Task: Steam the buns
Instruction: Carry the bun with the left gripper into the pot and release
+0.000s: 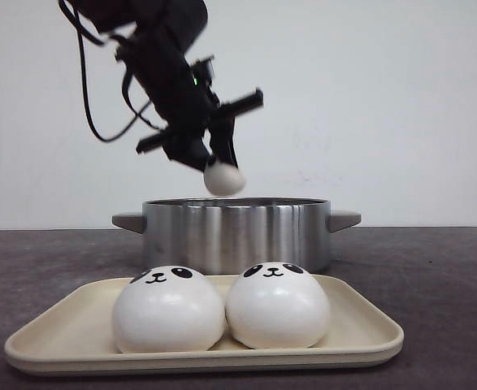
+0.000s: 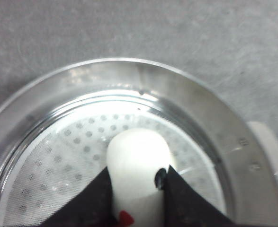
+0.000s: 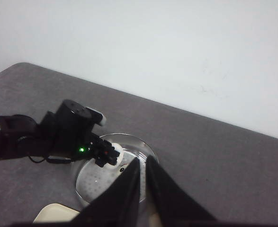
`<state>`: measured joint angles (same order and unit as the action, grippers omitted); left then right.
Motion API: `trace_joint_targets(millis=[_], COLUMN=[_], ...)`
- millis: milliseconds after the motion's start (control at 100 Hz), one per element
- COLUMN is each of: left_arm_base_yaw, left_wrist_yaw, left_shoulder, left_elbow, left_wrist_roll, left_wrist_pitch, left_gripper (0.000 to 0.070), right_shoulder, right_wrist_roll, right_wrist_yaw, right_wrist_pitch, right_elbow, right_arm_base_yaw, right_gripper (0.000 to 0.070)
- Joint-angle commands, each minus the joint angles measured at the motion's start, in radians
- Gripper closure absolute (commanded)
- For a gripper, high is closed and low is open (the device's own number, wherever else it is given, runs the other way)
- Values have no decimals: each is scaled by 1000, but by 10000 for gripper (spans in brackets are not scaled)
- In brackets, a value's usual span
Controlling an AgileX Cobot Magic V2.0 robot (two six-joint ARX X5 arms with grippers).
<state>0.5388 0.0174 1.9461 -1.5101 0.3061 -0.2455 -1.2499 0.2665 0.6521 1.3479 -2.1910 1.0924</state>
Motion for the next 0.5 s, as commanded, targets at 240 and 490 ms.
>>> trace_joint_targets(millis=[240,490], left_arm_base_yaw=[0,-1], left_wrist_yaw=[-56,-73], left_shoulder=[76,76], left_elbow=[-28,-28], left_wrist_roll=[-11,-16], left_wrist_pitch=[-2,-8], left_gripper=[474,195], right_shoulder=[-11,-11], right_wrist_roll=[11,11], right_wrist_yaw=[3,3], right_wrist_pitch=[68,68], right_elbow=[-20,-20], right_arm_base_yaw=[12,12], right_gripper=[687,687])
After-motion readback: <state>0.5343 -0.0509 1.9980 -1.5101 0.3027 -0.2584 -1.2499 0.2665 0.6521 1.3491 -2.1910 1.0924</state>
